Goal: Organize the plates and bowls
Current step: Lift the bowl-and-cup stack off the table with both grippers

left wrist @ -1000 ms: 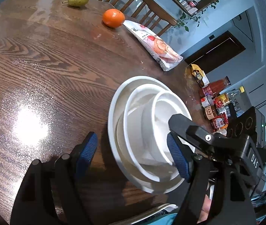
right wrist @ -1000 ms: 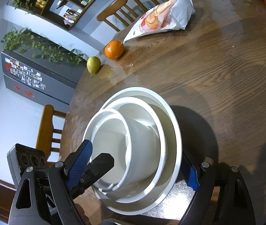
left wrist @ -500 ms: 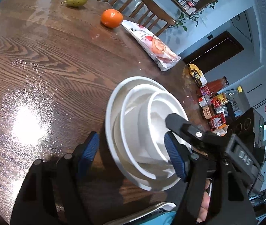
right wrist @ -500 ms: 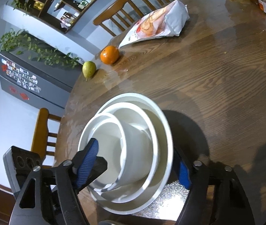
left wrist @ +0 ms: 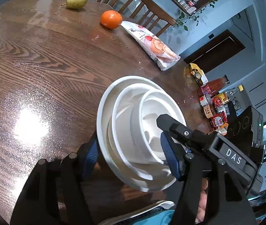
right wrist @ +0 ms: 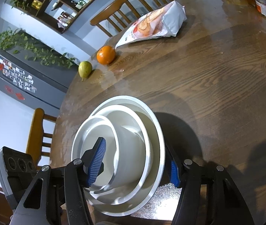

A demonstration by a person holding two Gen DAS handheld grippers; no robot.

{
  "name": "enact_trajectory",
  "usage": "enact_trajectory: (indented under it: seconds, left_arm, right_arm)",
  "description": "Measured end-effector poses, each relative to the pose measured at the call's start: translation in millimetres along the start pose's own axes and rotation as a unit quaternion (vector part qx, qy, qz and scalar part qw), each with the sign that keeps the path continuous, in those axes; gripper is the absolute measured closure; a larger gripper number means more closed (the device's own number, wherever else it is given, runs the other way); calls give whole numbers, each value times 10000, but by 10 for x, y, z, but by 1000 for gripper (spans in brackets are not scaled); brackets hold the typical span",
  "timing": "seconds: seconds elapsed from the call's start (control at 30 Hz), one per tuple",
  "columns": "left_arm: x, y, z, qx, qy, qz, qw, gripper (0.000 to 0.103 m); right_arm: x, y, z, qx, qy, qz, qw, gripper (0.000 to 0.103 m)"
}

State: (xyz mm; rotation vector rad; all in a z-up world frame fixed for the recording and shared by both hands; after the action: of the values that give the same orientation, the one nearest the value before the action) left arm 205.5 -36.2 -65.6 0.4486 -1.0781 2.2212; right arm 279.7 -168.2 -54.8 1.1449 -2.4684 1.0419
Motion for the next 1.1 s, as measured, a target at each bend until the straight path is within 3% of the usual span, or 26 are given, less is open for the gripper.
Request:
enact_trajectory:
  seconds: [1.1]
  left_arm:
    - [141, -10, 88, -90, 83, 140, 9998, 40]
  right_arm:
    - [169, -24, -45, 18, -42, 156, 9999, 41]
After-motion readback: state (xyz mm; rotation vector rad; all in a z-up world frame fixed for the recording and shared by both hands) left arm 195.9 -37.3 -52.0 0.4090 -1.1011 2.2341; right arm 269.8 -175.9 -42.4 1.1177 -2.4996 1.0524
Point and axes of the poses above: each gripper's, at about its wrist camera, not at the fingertips, and x roughly against the way its jaws point, z to its right, y to its underside, the point moved 3 cm from there along -x, roughly the way its jaws point, and after that the axes turned 14 degrees about z, right-handed, at the moved point
